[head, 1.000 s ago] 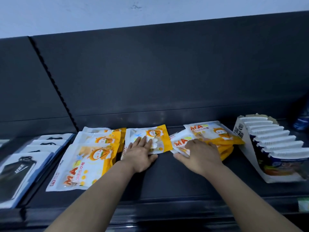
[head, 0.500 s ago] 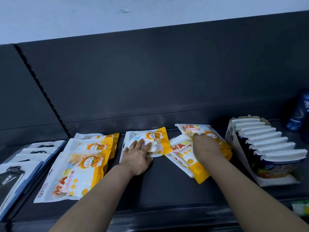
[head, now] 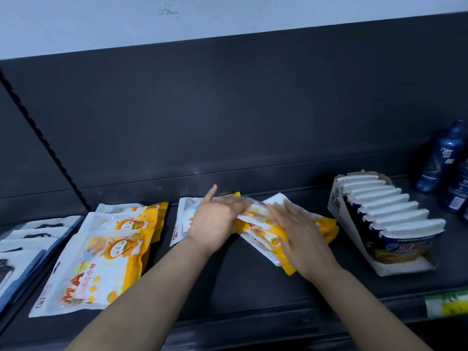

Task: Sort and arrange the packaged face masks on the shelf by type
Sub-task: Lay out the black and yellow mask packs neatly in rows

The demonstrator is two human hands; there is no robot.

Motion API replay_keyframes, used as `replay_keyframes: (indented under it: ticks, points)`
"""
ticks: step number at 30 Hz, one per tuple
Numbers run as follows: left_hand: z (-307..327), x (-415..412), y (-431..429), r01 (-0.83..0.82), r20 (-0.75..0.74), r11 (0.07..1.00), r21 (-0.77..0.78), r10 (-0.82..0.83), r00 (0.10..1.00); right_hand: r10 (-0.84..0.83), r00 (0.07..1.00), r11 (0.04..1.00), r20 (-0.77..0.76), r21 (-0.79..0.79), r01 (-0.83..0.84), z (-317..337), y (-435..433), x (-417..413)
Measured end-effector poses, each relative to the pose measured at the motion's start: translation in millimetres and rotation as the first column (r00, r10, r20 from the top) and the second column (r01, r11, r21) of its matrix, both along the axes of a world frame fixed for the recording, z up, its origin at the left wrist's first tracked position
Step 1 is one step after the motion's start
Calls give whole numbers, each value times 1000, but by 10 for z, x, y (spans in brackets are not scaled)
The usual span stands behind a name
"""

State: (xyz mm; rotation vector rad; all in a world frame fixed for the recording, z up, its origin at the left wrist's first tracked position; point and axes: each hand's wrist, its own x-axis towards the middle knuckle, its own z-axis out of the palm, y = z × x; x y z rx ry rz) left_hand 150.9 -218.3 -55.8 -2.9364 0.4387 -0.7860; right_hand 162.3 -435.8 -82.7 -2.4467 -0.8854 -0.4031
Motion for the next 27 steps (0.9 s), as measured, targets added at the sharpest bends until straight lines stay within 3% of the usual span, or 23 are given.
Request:
replay_keyframes:
  ticks: [5, 8, 10, 12, 14, 21, 27]
  points:
    - [148, -269, 281, -293, 77, 951, 99, 286, 955, -282, 952, 901, -117, -374, 221, 140, 284, -86]
    - [54, -499, 378, -248, -146, 952, 179, 275, 950, -401, 910, 796, -107, -531, 289, 139, 428, -92]
    - [-92, -617, 435, -187, -363, 977, 105, 213, 907, -446, 885, 752, -133, -592, 290, 146, 467, -72]
    - [-214, -640, 511, -154, -463, 987, -48, 115, 879, -473, 867, 734, -157, -615, 289, 156, 454, -34]
    - [-237, -641, 584, -153, -531, 983, -106, 74, 844, -498, 852, 726, -162, -614, 308, 154, 448, 9]
    - [-105, -661, 561, -187, -627, 980, -74, 100, 773, -498, 864, 730, -67, -570, 377, 176, 390, 41]
    - [-138, -548, 583, -194, -590, 981, 1, 157, 792, -503, 864, 742, 35, -494, 452, 300, 314, -42]
